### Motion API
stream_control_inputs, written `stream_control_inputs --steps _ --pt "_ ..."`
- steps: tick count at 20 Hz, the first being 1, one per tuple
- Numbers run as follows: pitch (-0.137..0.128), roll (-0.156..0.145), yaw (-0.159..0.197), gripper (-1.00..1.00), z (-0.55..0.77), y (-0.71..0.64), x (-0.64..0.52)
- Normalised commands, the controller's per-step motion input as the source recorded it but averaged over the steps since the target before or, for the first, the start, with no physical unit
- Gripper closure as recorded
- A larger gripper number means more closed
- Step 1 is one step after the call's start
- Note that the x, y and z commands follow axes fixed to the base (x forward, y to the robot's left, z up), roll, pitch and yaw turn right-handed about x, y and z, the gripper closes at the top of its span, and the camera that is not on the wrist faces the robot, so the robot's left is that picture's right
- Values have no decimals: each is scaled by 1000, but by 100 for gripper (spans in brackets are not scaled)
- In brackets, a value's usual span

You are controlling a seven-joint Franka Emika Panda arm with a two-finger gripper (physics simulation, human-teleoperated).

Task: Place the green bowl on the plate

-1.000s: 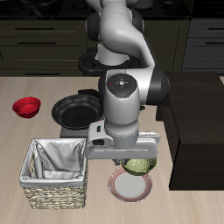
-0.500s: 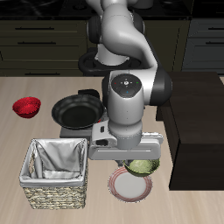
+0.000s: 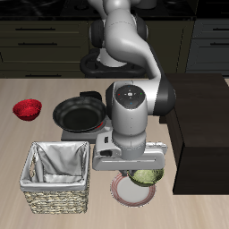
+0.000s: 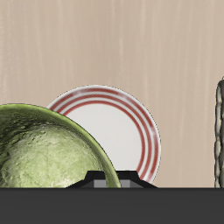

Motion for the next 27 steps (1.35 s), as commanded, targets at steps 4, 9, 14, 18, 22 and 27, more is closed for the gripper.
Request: stream_control_inputs --steps 4,9,14,18,22,27 --pt "10 -1 7 100 -90 -4 22" --pt "9 -4 23 100 -103 8 -3" --pt "-4 -52 24 -100 -12 -77 35" --pt "-22 23 12 -100 126 -2 -78" --pt "-34 -1 -17 -100 293 -20 -212" --pt "9 -13 -32 -100 313 -5 -367"
